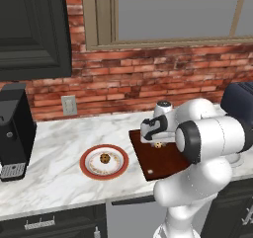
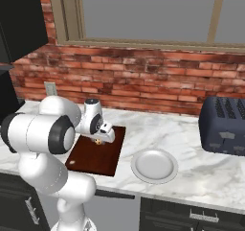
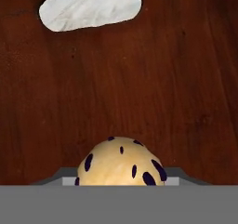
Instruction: Move the dessert items from the plates to the tray.
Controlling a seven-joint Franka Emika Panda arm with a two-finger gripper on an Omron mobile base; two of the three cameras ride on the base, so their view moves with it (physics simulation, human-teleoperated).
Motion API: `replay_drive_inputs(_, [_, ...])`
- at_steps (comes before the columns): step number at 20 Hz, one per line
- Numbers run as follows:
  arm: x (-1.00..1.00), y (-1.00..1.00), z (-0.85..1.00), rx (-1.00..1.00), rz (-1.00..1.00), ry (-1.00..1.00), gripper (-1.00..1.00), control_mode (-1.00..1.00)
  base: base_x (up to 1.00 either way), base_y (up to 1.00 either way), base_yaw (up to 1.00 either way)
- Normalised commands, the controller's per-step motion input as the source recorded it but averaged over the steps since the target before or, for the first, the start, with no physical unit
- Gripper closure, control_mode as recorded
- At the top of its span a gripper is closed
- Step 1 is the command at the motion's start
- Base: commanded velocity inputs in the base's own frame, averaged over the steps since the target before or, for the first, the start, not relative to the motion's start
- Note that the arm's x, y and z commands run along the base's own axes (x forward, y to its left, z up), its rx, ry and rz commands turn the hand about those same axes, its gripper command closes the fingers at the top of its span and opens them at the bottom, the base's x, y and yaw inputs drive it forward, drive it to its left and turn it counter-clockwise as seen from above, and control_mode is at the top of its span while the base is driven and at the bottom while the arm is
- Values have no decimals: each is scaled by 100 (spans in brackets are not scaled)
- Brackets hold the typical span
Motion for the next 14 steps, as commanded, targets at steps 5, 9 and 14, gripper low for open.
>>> replay_drive_inputs(5, [0,0,9,-2,0,1,-100,-100,0,0,0])
replay_drive_inputs(9, [0,12,28,-9,0,2,-100,-100,0,0,0])
replay_drive_inputs(14, [0,18,41,-3,0,0,-100,-100,0,0,0])
